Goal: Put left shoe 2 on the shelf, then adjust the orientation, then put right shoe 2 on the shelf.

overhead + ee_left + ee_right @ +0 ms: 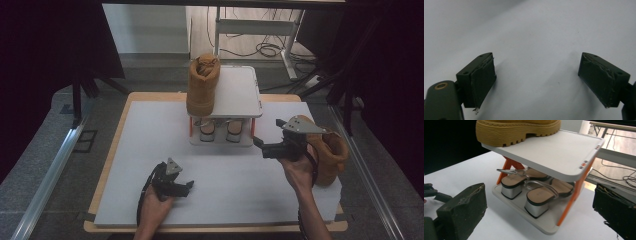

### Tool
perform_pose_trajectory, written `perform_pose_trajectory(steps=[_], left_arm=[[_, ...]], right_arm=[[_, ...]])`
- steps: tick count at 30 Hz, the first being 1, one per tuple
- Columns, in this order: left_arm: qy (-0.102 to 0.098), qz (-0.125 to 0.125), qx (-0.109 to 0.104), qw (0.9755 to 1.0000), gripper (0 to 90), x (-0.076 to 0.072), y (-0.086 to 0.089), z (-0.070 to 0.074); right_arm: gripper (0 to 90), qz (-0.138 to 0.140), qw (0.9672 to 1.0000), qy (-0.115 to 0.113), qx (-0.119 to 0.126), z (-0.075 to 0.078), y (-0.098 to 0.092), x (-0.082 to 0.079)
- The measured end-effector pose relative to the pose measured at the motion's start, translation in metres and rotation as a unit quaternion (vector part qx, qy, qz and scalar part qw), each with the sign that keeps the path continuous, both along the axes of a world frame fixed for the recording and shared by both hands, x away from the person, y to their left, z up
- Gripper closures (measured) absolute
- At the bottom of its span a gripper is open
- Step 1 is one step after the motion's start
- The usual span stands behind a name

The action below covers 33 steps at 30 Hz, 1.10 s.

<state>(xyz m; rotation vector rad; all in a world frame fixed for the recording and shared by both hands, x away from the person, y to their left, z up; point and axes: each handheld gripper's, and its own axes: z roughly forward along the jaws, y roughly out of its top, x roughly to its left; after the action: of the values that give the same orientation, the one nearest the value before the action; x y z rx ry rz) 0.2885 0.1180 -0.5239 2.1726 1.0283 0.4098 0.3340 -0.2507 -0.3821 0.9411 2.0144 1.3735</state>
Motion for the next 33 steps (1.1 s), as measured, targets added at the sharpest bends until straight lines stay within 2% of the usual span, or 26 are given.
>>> perform_pose_trajectory(steps=[21,33], left_arm=[[0.001,0.002,-0.001,1.0,13.6,0.0,0.0,0.0],[0.001,0.002,-0.002,1.0,13.5,0.0,0.0,0.0]], right_arm=[[0.0,-0.049,0.9988,-0.007,0.006,0.002,-0.051,-0.021],[0.0,-0.098,0.9951,-0.015,0.003,0.003,-0.091,-0.037]])
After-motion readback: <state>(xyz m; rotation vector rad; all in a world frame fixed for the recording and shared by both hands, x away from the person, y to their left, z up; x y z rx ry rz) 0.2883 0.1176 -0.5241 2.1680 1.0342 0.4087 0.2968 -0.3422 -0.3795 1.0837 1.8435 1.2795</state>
